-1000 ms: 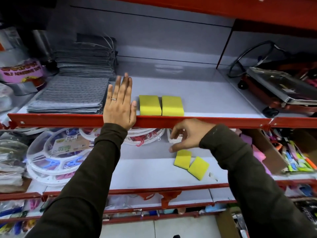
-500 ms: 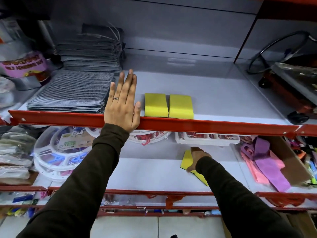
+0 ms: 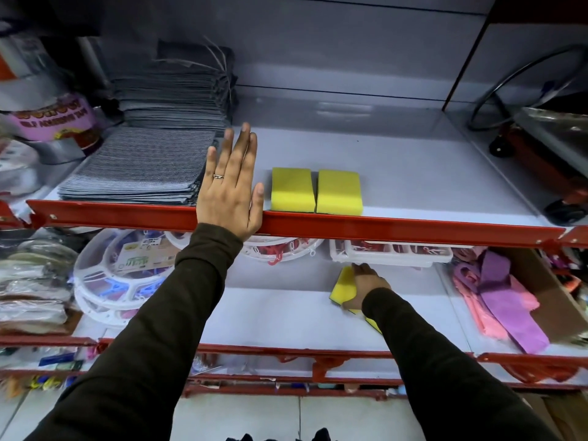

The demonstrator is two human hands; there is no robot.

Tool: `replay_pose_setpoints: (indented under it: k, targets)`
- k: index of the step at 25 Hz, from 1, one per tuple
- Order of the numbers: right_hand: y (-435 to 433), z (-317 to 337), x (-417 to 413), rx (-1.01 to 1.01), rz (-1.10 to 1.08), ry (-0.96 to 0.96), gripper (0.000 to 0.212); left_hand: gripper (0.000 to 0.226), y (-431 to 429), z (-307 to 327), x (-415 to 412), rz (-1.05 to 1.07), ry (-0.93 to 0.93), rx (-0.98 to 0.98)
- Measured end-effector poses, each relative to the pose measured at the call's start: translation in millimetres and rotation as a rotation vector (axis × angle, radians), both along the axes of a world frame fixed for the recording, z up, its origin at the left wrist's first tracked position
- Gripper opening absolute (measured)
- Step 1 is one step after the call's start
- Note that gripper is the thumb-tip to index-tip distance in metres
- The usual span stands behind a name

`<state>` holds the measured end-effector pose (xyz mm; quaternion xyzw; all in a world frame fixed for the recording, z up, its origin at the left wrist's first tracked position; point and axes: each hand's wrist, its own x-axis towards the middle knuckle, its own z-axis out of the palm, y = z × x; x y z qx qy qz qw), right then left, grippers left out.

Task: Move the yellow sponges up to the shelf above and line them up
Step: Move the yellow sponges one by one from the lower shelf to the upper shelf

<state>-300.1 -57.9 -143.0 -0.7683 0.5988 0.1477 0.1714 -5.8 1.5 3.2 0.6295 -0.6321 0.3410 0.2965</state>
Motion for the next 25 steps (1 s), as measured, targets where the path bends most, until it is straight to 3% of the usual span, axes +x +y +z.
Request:
replay_pose_setpoints:
  k: [5, 10, 17, 25]
  targets:
    - [19.2, 43.9, 5.7, -0.118, 0.052, -0.063, 0.116, 0.069, 2.4, 1.4, -2.9, 0.0, -0.002, 0.028]
    - [49.8, 103.0, 7.4, -0.208, 0.146, -0.03, 0.097, 0.069, 5.1, 3.2, -4.4, -0.001, 0.011, 0.043]
    - [82.2, 207.4, -9.2, -0.109, 0.211, -0.036, 0.108, 0.069, 5.5, 2.4, -3.9, 0.009, 0.027, 0.048]
    - [35.2, 296.7, -20.6, -0.323, 0.191, -0.049, 0.11, 0.07, 1.7, -0.1, -0.5, 0.02, 0.025, 0.03]
